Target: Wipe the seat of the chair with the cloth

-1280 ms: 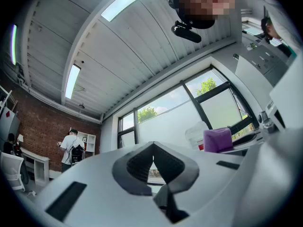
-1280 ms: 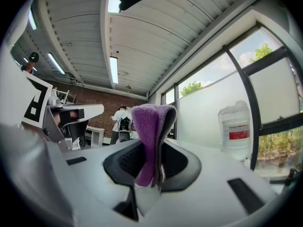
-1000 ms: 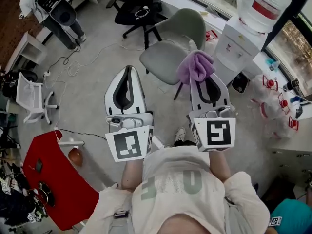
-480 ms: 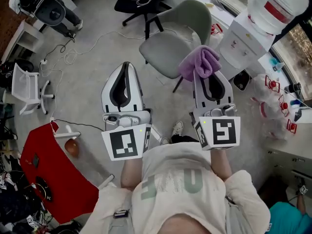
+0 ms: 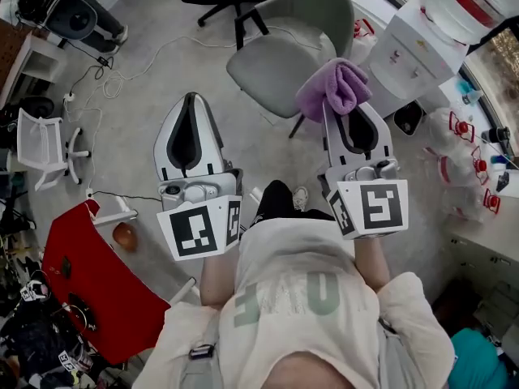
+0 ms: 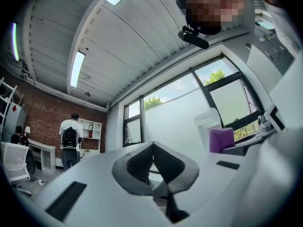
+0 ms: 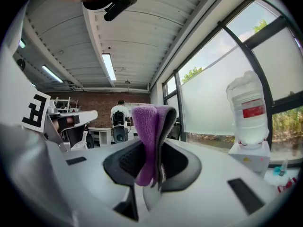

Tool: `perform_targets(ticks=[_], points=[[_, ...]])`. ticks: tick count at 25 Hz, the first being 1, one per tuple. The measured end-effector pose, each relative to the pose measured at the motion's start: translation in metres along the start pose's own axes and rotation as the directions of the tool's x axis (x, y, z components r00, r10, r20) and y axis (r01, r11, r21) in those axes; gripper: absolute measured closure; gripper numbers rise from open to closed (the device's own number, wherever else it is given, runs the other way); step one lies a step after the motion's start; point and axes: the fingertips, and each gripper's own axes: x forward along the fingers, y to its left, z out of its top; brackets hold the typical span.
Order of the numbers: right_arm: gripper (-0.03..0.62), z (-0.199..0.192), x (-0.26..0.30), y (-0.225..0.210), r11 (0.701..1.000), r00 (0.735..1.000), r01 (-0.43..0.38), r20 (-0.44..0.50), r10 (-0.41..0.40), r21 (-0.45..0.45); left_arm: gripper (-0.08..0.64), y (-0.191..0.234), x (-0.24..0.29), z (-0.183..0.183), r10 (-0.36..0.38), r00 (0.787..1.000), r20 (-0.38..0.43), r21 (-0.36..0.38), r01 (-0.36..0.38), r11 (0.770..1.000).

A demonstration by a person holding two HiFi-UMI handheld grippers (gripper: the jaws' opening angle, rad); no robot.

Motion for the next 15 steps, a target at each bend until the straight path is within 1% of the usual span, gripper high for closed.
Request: perform_targets(ticks=[4,8,11,15], points=[[0.505,-0.002,0.019,-0.005,1.0,1.0,-0.013,-0.012,0.013,0.008,0.548,0.006,0.016,-0.009,0.006,1.0,-0.017,0.005,-0.006,1.0],[0.505,-0.002,0.047,-0.009,1.0,1.0,-0.003,-0.014,0.002,-0.023,0.548,0.026,0.045,-0.02,0.019,1.0,-0.003,-0.006,-0.019,1.0],[0.505,-0.002,0.075,-0.013,0.999,1.0,0.017,-0.01,-0.017,-0.042,0.548,0.047,0.079,-0.03,0.02,1.0,0.013,-0.024,-0.019,1.0],[0.505,0.005,0.125,-0.022,0.997,0.998,0.059,0.008,-0.058,-0.052,0.548,0.07,0.134,-0.036,-0.019,0.999,0.046,-0.034,0.02,0.999]])
